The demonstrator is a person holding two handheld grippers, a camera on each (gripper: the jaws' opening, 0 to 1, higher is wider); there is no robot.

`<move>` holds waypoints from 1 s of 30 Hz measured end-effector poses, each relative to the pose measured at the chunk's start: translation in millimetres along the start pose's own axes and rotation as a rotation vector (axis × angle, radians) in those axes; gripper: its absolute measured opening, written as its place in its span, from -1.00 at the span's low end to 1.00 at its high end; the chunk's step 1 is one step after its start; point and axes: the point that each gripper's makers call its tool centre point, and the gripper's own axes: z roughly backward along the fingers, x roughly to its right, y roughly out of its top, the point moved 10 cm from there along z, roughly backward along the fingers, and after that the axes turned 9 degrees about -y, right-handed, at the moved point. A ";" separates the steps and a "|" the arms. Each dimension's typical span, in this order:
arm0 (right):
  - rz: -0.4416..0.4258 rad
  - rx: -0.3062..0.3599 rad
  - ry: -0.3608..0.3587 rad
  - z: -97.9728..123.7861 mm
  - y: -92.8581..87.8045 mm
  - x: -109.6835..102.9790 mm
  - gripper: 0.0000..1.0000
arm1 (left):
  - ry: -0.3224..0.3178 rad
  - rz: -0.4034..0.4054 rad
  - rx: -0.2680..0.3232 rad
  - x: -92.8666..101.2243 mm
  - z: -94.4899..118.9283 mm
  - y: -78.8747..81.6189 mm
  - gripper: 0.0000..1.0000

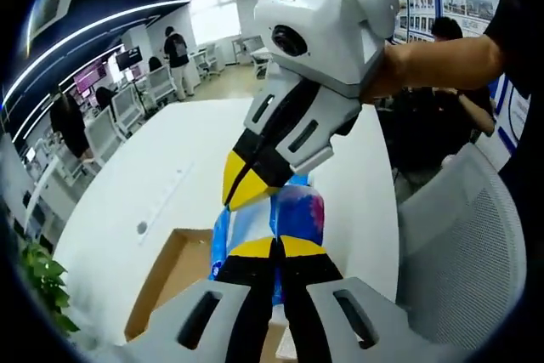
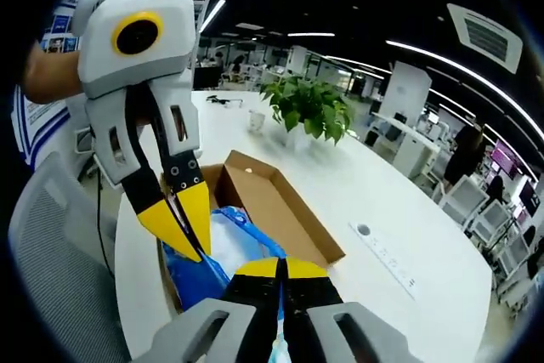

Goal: Operate the shoe box by opening the lid, removing the specified soft item, and placing it in the target area until the item is outside and the box remains undamaged.

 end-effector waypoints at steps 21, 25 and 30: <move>-0.053 -0.016 -0.071 33.3 -31.0 38.4 -1.00 | -0.059 -0.072 0.011 2.5 -45.0 46.5 -1.00; -0.062 -0.018 -0.082 38.2 -38.8 47.6 -1.00 | -0.067 -0.083 0.011 2.6 -54.6 54.7 -1.00; -0.066 -0.028 -0.092 45.4 -47.5 54.4 -1.00 | -0.080 -0.093 0.010 3.0 -66.4 62.3 -1.00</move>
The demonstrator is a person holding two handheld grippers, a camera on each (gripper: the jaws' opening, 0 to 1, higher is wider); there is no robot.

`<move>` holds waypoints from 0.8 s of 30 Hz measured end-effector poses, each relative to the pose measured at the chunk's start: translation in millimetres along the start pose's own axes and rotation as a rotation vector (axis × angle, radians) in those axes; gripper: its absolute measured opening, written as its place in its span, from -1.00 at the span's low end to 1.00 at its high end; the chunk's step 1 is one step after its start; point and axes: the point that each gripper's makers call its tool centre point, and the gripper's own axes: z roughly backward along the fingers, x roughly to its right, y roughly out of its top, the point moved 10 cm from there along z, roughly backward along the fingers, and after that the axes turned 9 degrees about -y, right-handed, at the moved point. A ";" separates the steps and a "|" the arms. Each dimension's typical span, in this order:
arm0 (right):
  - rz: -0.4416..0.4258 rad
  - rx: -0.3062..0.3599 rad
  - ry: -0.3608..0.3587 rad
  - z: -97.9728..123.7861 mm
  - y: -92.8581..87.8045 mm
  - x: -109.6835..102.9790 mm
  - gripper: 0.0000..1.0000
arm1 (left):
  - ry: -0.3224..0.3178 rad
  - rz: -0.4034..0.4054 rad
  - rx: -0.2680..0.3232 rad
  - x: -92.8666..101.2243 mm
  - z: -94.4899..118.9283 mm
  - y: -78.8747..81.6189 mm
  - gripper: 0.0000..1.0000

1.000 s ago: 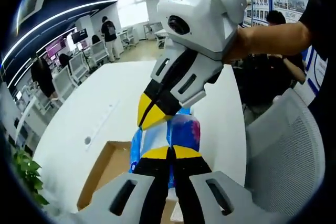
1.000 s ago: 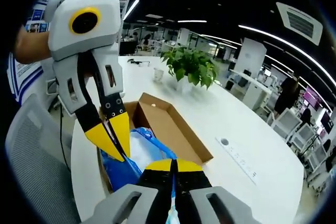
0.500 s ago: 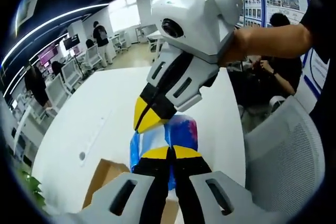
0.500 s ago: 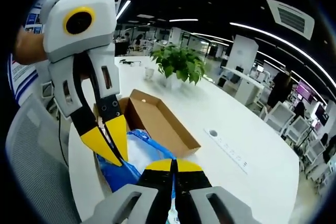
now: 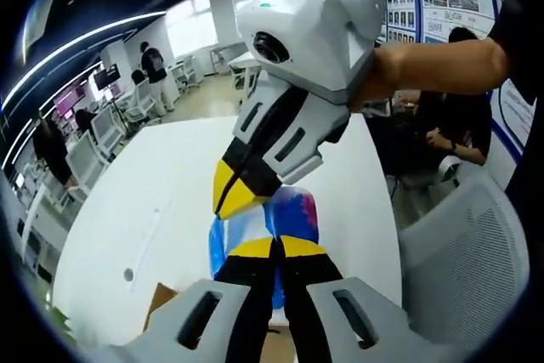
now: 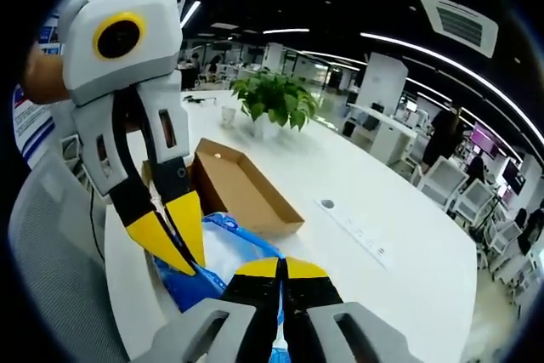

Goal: Operate the shoe box by opening the lid, removing the specified soft item, and placing it in the target area until the item is outside and the box remains undamaged.

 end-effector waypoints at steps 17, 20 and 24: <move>-0.019 -0.025 -0.031 18.2 -31.1 28.5 -1.00 | -0.030 -0.024 -0.009 -5.9 -39.7 22.4 -1.00; -0.023 -0.031 -0.038 21.5 -35.8 32.5 -1.00 | -0.037 -0.027 -0.008 -6.5 -46.5 26.5 -1.00; -0.033 -0.042 -0.047 26.5 -43.7 38.7 -1.00 | -0.048 -0.035 -0.008 -7.1 -58.1 31.9 -1.00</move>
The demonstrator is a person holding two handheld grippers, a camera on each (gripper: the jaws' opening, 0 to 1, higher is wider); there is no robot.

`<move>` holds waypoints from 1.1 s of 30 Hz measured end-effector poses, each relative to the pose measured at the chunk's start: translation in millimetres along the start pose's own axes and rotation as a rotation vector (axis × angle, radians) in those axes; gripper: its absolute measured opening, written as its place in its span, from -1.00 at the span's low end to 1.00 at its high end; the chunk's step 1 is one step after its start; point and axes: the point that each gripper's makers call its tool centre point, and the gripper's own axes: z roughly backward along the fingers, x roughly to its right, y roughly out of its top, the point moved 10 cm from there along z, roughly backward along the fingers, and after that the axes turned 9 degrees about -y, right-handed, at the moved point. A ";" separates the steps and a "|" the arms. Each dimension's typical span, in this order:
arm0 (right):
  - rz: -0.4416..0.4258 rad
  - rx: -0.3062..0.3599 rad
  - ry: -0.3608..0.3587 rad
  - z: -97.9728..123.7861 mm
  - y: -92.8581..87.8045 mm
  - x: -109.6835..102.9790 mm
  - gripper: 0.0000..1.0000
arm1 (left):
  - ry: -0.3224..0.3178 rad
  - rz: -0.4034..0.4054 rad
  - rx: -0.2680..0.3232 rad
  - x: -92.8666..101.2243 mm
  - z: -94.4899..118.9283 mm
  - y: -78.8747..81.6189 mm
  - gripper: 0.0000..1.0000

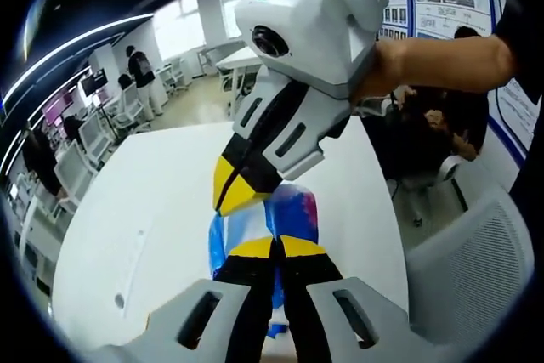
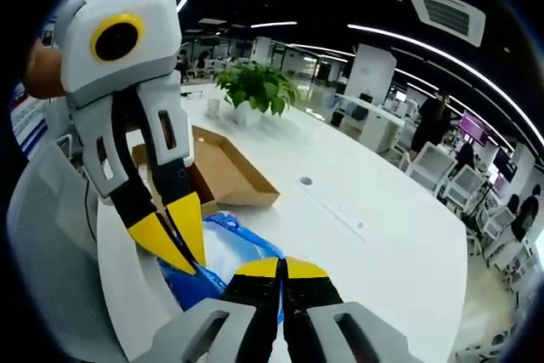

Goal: Operate the shoe box by opening the lid, removing the specified soft item, and placing it in the target area until the item is outside and the box remains undamaged.

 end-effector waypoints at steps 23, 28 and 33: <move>-0.001 -0.064 -0.018 12.0 -48.1 36.7 -1.00 | -0.047 -0.002 -0.004 -9.2 -60.7 18.6 -1.00; 0.007 -0.079 -0.014 11.4 -58.6 42.7 -1.00 | -0.054 0.001 -0.006 -10.8 -73.5 19.5 -1.00; 0.012 -0.093 -0.010 9.4 -70.3 53.7 -1.00 | -0.058 0.006 -0.005 -14.0 -87.2 21.8 -1.00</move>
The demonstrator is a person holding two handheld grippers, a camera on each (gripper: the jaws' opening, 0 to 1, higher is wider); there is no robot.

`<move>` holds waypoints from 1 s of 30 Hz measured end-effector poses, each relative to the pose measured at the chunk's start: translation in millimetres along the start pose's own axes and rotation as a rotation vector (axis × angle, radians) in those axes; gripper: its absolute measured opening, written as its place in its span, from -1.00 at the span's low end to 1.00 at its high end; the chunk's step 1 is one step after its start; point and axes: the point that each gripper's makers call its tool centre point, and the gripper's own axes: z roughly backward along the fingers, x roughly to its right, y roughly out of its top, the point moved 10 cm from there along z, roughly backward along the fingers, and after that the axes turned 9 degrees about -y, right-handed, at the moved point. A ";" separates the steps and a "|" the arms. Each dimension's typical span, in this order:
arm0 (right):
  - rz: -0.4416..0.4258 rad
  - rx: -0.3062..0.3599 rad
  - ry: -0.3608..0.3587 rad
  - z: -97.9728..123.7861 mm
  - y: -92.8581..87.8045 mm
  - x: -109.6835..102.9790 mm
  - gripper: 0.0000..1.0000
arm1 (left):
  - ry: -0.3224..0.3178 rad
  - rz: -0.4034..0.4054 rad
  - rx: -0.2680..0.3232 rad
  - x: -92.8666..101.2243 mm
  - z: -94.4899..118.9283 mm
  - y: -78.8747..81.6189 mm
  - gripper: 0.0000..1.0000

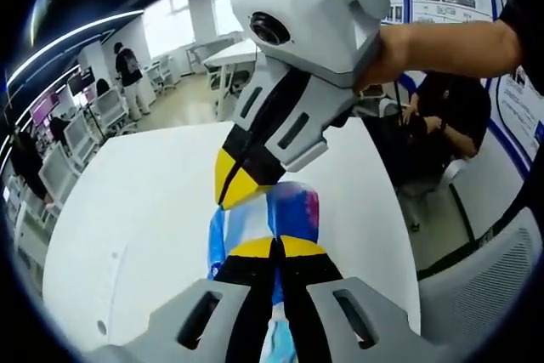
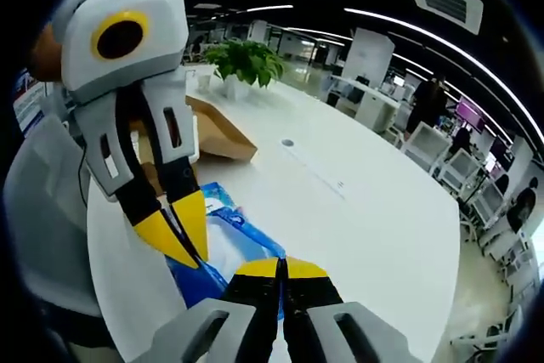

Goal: Operate the shoe box by opening the lid, removing the specified soft item, and placing it in the target area until the item is outside and the box remains undamaged.

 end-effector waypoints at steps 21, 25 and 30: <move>0.002 -0.060 0.007 -15.3 -38.9 32.0 -1.00 | -0.037 0.012 -0.021 -17.5 -52.5 7.6 -1.00; 0.013 -0.080 0.012 -19.0 -46.5 35.6 -1.00 | -0.047 0.019 -0.026 -20.8 -62.2 7.0 -1.00; 0.010 -0.093 0.016 -23.6 -54.4 38.7 -1.00 | -0.052 0.026 -0.031 -23.7 -73.0 5.6 -1.00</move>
